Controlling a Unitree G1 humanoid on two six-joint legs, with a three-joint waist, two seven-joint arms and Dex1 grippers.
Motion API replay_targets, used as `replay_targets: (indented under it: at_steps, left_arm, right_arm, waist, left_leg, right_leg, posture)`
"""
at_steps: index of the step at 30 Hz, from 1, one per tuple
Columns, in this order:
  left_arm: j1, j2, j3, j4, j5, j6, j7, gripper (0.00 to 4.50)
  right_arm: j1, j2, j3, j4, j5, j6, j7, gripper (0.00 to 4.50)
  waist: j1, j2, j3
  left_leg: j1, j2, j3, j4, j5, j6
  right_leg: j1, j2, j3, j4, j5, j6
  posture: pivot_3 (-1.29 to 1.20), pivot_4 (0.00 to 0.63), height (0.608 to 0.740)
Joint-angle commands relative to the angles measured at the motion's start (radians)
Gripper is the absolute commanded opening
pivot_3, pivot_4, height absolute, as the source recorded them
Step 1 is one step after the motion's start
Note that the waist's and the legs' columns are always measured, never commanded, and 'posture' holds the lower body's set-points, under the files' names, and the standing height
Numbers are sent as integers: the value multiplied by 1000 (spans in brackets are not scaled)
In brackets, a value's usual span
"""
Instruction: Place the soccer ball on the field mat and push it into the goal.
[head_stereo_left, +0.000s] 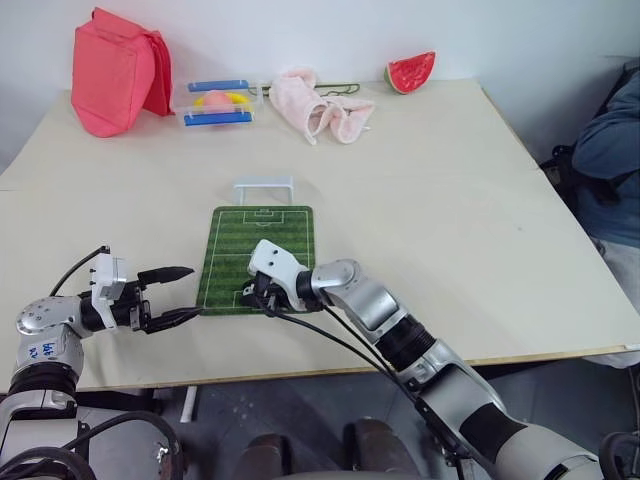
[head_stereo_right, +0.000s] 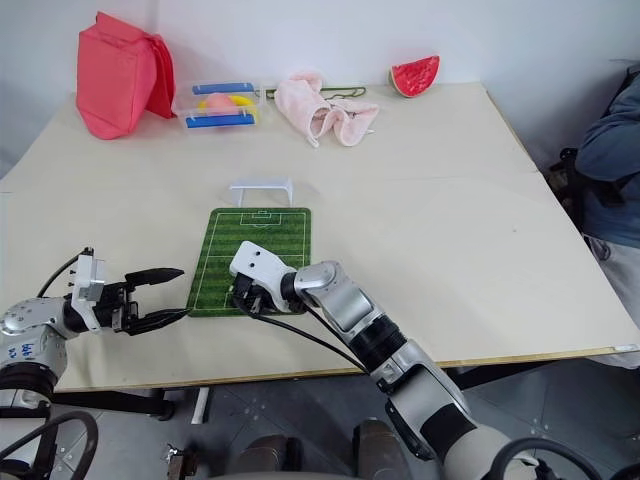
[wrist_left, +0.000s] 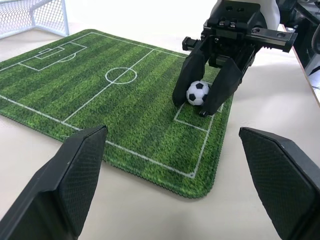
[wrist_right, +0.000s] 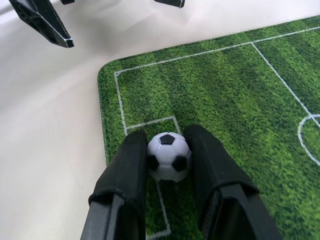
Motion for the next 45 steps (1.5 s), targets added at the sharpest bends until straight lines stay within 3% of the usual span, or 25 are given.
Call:
replay_targets:
  at_steps: [1,7,14,31,34,42,45]
  left_arm:
    - [-4,8,27,-14,-24,-11,-112,4500]
    - [-8,6,33,-12,-20,-15,-112,4500]
    - [-13,2,46,-5,-11,-20,-112,4500]
    - [-42,-20,49,7,2,-20,-112,4500]
    - [-37,-21,38,-8,-10,-13,-112,4500]
    - [-14,-8,14,-39,-40,8,-112,4500]
    - [0,2,8,-68,-65,34,-112,4500]
  right_arm:
    - [7,1,-22,-37,5,-15,11,854]
    - [24,-6,-13,-36,-3,-28,24,854]
    - [25,-2,-16,-23,-12,-46,23,3181]
    - [-60,-4,-89,-122,20,-14,39,3181]
    - [-20,-43,-69,-248,21,9,63,2603]
    - [79,-77,18,-391,15,115,74,36]
    - [121,-67,38,-355,17,106,69,36]
  waist:
    - [0,0,0]
    - [1,0,0]
    - [2,0,0]
    - [1,0,0]
    - [2,0,0]
    - [1,0,0]
    - [3,0,0]
  left_leg:
    - [0,0,0,0,0,0]
    - [0,0,0,0,0,0]
    - [0,0,0,0,0,0]
    - [0,0,0,0,0,0]
    - [0,0,-1,0,0,0]
    - [0,0,-1,-1,-1,0]
    - [0,0,-1,-1,-1,-1]
  right_leg:
    - [0,0,0,0,0,0]
    - [0,0,0,0,0,0]
    - [0,0,0,0,0,0]
    - [0,0,0,1,0,0]
    - [0,0,0,1,0,0]
    - [0,0,0,0,0,0]
    - [0,0,0,0,0,0]
  posture:
    - [0,150,740]
    - [0,150,740]
    - [0,150,740]
    - [0,150,740]
    - [0,150,740]
    - [0,150,740]
    - [0,150,740]
